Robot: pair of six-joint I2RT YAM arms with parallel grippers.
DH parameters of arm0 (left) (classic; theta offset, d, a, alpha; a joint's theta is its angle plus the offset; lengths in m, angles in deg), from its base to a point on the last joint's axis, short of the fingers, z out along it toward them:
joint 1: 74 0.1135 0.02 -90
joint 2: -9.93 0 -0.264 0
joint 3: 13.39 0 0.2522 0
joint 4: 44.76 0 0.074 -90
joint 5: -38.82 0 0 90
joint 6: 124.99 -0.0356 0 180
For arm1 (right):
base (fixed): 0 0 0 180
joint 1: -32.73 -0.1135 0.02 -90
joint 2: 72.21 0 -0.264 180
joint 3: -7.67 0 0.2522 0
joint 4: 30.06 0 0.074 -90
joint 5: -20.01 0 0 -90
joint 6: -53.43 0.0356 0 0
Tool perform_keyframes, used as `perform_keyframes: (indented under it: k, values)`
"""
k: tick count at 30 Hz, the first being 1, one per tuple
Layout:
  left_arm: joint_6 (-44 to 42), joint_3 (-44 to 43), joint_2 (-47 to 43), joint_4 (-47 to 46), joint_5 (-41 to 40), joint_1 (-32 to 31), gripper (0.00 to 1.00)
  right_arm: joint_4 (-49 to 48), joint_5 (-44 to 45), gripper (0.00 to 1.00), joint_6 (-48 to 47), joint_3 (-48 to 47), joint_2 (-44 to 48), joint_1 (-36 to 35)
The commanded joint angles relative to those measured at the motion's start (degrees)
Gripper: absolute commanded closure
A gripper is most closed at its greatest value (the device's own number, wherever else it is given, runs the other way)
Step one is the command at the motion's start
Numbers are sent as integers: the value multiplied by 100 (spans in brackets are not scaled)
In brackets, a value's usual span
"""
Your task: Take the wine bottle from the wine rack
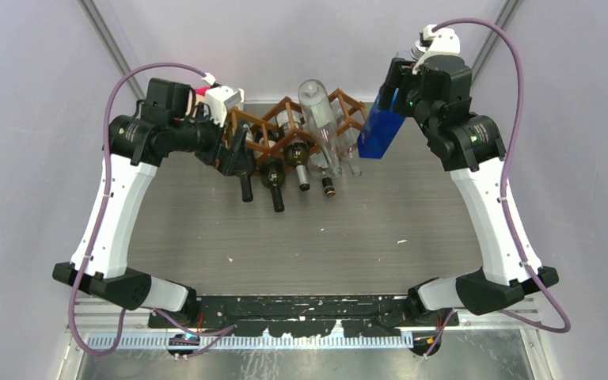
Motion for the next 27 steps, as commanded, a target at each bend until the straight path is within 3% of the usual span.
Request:
perform_keyframes:
  k: [1, 16, 27]
  values:
    - [-256, 181, -389, -305, -259, 20, 0, -979, -357, 99, 90, -505, 65, 292]
    - [-271, 537, -370, -538, -342, 20, 2, -1049, 1313, 99, -302, -896, -933, 997]
    - [-312, 566, -302, -572, -454, 20, 4, -2608, 1542, 99, -514, -438, -1953, 1365]
